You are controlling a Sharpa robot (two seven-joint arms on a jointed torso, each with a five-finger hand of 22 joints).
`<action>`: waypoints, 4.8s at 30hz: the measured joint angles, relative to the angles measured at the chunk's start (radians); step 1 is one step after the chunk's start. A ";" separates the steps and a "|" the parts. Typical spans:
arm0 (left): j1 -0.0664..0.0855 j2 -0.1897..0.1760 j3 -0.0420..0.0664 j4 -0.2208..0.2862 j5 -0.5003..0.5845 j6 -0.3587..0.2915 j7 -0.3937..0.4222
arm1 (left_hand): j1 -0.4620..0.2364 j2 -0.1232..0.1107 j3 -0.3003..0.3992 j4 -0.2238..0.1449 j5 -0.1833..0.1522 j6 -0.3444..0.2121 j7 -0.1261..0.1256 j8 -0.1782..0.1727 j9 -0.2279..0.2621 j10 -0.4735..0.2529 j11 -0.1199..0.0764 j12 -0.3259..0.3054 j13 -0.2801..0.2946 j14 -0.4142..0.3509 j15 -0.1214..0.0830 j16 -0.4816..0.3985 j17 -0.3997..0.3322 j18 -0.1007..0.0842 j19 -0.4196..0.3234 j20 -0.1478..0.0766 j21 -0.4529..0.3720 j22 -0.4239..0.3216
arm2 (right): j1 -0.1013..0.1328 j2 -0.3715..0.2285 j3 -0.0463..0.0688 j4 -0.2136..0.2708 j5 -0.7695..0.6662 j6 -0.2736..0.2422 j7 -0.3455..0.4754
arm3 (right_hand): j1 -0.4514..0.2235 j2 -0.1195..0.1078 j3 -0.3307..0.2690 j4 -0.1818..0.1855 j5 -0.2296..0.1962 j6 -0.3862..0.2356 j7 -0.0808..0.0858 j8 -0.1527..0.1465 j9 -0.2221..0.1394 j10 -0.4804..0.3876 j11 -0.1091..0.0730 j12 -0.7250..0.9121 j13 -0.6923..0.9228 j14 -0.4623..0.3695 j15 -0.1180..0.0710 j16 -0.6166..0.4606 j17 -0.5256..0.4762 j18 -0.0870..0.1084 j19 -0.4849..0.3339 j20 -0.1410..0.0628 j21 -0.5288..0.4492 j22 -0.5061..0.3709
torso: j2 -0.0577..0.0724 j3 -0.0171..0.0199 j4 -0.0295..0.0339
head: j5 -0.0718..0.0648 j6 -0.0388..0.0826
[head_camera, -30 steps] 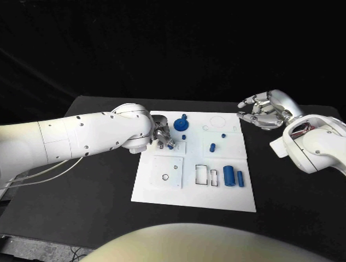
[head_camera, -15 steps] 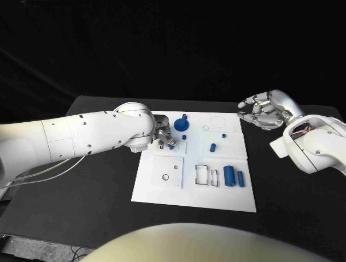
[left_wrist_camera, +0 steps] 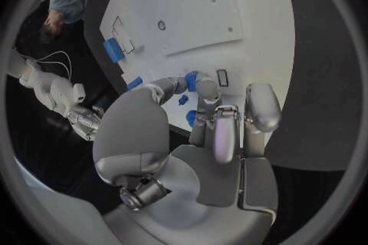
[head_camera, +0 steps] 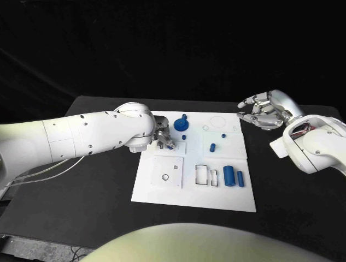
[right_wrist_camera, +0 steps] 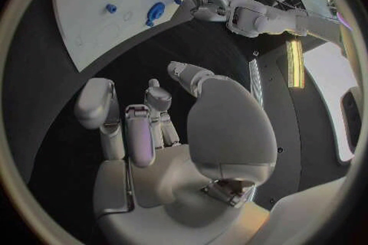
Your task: Assemble the parts on the task board
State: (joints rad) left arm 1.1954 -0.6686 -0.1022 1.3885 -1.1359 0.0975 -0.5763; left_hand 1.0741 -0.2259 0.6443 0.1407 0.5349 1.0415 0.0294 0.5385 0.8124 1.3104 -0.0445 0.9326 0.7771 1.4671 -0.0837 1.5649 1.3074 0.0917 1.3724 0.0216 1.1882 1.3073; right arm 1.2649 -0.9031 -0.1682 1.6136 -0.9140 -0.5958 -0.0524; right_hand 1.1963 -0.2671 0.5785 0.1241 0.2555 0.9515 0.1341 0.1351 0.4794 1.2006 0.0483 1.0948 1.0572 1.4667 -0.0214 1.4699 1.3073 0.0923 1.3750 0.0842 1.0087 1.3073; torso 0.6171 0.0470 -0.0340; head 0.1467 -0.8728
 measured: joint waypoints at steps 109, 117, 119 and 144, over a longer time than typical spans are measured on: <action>0.096 0.101 0.066 -0.357 0.020 0.161 0.002 | 0.030 0.046 -0.442 0.152 -0.192 -0.062 0.033 -0.164 -0.092 -0.053 0.034 -0.067 -0.044 0.000 0.015 -0.012 0.000 0.000 0.002 0.020 -0.082 0.000 | -0.001 0.006 0.000 -0.011 0.002 0.000 0.002 | -0.004 -0.004 0.036 -0.014 0.008 -0.025 0.008 0.006 0.022 -0.160 0.009 -0.310 -0.327 -0.162 0.009 -0.483 -0.448 0.079 -0.221 0.013 -0.613 -0.149 | 0.006 -0.0010 0.0012 | 0.005 0.000; 0.079 0.120 0.064 -0.397 0.028 0.166 0.017 | 0.034 0.050 -0.442 0.152 -0.192 -0.062 0.033 -0.164 -0.092 -0.053 0.034 -0.061 -0.034 0.000 0.015 -0.012 0.000 0.000 0.002 0.020 -0.082 0.000 | -0.001 0.007 0.000 -0.013 0.016 0.000 0.013 | -0.007 -0.007 0.048 -0.020 0.008 -0.046 0.029 0.008 0.030 -0.176 0.031 -0.512 -0.524 -0.233 0.039 -0.876 -0.620 0.079 -0.260 0.042 -0.809 -0.336 | 0.006 -0.0010 0.0011 | 0.005 0.000; 0.076 0.125 0.063 -0.403 0.034 0.168 0.022 | 0.034 0.050 -0.442 0.152 -0.192 -0.062 0.033 -0.164 -0.092 -0.053 0.034 -0.055 -0.031 0.000 0.015 -0.012 0.000 0.000 0.002 0.020 -0.078 0.000 | -0.001 0.008 0.000 -0.014 0.021 0.000 0.016 | -0.007 -0.007 0.048 -0.020 0.008 -0.048 0.030 0.008 0.031 -0.180 0.035 -0.539 -0.551 -0.238 0.045 -0.923 -0.628 0.079 -0.265 0.047 -0.831 -0.363 | 0.005 -0.0009 0.0011 | 0.005 0.000; 0.060 0.158 0.049 -0.455 0.078 0.214 0.043 | 0.050 0.073 -0.442 0.152 -0.192 -0.059 0.029 -0.164 -0.092 -0.053 0.034 -0.055 -0.029 0.000 0.014 -0.008 0.000 0.000 0.005 0.023 -0.078 0.000 | -0.001 0.016 0.000 -0.023 0.050 0.007 0.037 | -0.012 -0.001 0.054 -0.026 0.008 -0.053 0.043 0.012 0.018 -0.152 0.070 -0.744 -0.759 -0.268 0.075 -1.168 -0.689 0.079 -0.302 0.084 -0.934 -0.514 | 0.005 -0.0003 0.0002 | 0.007 0.000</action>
State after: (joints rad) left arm 1.2558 -0.5106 -0.0528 0.9336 -1.0576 0.3118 -0.5332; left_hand 1.1239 -0.1525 0.2028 0.2925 0.3432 0.9829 0.0585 0.3750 0.7203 1.2579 -0.0107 0.8772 0.7478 1.4668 -0.0693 1.5567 1.3073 0.0918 1.3776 0.0450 1.1105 1.3073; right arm 1.2639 -0.8867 -0.1682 1.5908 -0.8639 -0.5890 -0.0151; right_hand 1.1844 -0.2685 0.6325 0.0981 0.2634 0.8981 0.1775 0.1468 0.4973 1.0489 0.1179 0.3508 0.2982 1.1985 0.0535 0.3021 0.6183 0.1710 1.0730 0.1681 0.0750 0.7929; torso 0.6217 0.0467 -0.0338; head 0.1533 -0.8728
